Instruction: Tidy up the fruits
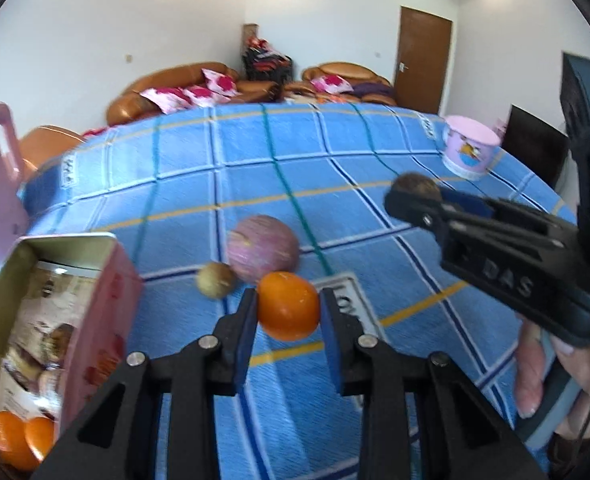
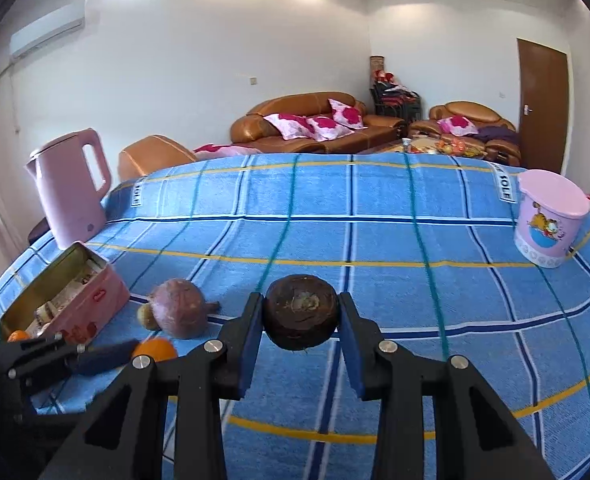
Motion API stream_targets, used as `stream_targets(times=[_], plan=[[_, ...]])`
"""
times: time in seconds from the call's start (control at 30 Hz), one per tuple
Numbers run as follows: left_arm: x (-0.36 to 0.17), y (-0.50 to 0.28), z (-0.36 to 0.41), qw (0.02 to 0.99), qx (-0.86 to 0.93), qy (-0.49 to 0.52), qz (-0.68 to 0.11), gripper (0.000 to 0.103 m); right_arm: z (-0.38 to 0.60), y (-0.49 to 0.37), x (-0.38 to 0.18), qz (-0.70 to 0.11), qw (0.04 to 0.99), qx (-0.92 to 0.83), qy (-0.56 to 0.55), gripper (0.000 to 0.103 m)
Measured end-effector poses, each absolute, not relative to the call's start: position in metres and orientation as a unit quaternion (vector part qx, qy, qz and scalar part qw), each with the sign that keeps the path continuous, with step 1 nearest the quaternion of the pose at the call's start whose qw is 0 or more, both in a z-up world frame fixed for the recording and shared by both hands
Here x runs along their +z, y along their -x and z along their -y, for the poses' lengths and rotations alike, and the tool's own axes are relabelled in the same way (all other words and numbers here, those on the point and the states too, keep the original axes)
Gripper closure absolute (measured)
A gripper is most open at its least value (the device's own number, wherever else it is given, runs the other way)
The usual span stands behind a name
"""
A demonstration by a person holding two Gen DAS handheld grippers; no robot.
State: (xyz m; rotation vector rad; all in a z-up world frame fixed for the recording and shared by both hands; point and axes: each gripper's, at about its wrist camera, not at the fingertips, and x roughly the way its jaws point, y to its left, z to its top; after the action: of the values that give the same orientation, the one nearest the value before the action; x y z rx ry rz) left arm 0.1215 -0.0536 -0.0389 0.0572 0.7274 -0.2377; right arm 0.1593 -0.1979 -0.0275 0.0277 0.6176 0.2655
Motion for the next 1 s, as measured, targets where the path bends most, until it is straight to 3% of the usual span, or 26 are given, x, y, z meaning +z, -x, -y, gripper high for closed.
stream_targets(times=[1.0], plan=[[-0.024, -0.109, 0.019, 0.959, -0.017, -0.005, -0.283, 0.071, 0.173, -0.131, -0.018, -0.246, 0.948, 0.203, 0.000, 0.064]])
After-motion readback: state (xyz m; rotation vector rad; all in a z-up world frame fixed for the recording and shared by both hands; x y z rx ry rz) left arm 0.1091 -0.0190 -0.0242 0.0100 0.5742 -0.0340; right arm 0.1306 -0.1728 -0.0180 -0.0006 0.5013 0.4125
